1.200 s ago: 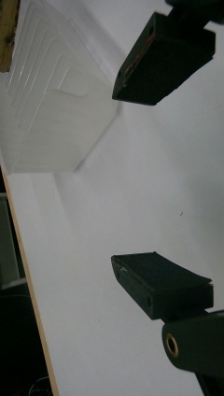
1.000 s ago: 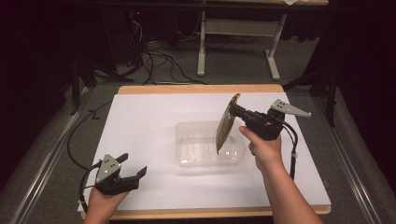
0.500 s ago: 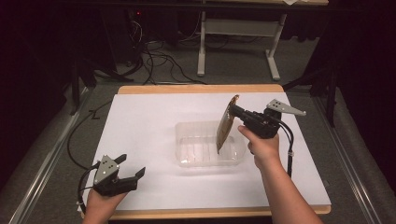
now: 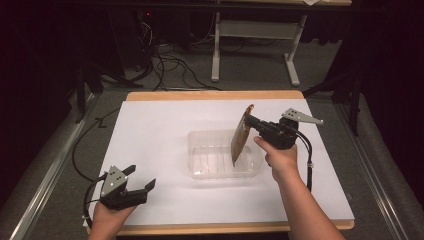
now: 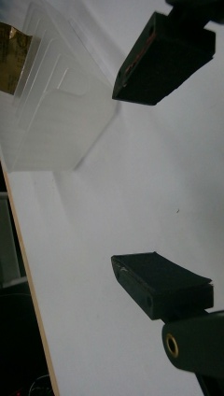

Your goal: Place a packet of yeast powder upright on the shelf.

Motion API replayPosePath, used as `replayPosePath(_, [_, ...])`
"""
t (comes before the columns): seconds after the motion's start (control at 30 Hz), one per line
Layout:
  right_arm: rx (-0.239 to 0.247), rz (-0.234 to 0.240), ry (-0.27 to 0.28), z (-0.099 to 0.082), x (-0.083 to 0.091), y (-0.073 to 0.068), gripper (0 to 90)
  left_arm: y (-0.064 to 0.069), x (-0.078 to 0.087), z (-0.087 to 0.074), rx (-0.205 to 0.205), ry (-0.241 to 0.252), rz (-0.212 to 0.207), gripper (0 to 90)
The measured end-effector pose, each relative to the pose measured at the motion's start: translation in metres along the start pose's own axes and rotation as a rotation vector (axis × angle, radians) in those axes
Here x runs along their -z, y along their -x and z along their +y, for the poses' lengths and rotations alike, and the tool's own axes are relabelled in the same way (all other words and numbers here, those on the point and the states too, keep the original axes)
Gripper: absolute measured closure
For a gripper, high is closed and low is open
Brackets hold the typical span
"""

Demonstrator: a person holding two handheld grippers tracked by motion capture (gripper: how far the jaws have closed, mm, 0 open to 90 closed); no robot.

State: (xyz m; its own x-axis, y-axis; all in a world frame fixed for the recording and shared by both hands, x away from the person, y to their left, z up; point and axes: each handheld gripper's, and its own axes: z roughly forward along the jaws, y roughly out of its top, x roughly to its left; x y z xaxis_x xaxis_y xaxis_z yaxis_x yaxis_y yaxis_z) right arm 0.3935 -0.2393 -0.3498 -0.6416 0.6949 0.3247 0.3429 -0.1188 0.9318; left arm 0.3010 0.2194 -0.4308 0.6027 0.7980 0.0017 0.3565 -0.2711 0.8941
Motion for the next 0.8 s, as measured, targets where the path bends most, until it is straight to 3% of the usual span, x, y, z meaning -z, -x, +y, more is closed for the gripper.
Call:
replayPosePath(0.33, [0.018, -0.005, -0.037, -0.006, -0.006, -0.005, 90.0, 0.001, 0.001, 0.000, 0.000, 0.002, 0.004, 17.6])
replayPosePath(0.8, [-0.019, 0.001, -0.045, -0.028, -0.010, -0.002, 90.0, 0.002, -0.001, 0.001, -0.011, -0.004, -0.004, 17.6])
